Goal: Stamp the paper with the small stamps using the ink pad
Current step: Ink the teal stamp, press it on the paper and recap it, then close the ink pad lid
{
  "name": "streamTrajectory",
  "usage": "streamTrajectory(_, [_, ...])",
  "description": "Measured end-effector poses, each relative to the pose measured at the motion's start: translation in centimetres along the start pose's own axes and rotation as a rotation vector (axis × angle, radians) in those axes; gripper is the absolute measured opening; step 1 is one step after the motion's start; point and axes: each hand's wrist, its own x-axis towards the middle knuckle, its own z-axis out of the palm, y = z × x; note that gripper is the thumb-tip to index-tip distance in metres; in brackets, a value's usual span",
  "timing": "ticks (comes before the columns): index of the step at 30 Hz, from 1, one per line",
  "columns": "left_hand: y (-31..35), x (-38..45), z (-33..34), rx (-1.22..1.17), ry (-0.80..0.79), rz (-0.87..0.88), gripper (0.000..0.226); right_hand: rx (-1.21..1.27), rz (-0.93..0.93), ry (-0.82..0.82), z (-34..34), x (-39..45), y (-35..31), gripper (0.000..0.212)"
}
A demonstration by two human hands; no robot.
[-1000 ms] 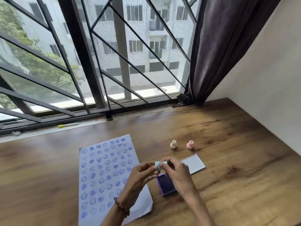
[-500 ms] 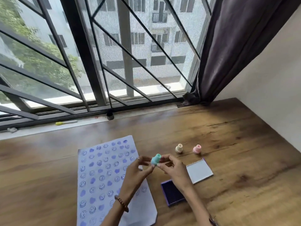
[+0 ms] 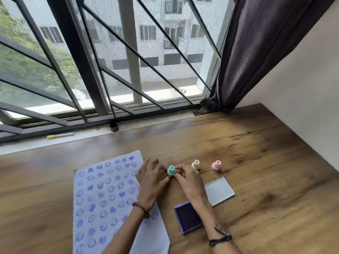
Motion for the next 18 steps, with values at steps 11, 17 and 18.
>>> streamTrajectory(11, [5.0,-7.2,1.4,-0.064,-0.067,0.203,0.035,-0.025,0.265,0.496,-4.7,-7.2,5.5,0.019])
streamTrajectory(17, [6.9,-7.9,4.3,0.069,-0.222,0.235,0.072,0.002,0.369,0.539,-4.8,-8.2,7.3,0.05])
streamTrajectory(18, [6.9,-7.9,4.4,0.075,-0.214,0.226,0.07,0.011,0.376,0.518,-4.7,-8.1,7.4,0.051])
